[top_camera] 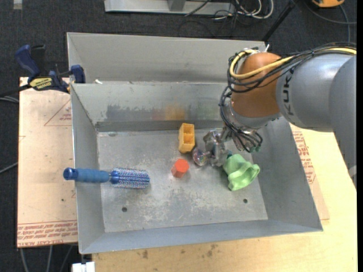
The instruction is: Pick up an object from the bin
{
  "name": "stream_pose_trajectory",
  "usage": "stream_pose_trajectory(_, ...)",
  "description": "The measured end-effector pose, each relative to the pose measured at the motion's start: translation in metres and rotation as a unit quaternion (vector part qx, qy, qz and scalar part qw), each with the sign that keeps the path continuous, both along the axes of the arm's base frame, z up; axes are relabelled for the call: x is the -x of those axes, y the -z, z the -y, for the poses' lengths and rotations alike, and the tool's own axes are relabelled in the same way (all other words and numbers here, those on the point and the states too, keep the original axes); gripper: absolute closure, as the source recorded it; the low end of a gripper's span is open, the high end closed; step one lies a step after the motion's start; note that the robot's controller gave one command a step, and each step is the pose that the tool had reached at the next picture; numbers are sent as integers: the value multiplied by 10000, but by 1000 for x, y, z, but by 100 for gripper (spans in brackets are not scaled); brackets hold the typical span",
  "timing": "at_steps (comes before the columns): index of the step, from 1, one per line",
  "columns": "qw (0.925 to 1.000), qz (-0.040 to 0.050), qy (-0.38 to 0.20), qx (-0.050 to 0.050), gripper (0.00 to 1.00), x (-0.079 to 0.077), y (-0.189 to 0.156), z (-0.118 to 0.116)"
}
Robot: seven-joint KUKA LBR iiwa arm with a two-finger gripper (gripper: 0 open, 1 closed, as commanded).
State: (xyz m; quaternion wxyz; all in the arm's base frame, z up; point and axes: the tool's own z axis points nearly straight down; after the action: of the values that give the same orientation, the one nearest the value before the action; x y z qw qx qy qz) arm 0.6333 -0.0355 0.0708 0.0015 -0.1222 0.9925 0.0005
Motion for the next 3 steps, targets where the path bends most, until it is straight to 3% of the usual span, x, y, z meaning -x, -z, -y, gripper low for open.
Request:
stream_pose_trajectory(1,9994,46,339,-1,100,24,-170,-11)
stream_pose_trajectory(2,9938,-37,1115,-1,100,10,-70,-6)
stream_pose_trajectory(3,9938,-14,1111,-2,0,9,-74,-6)
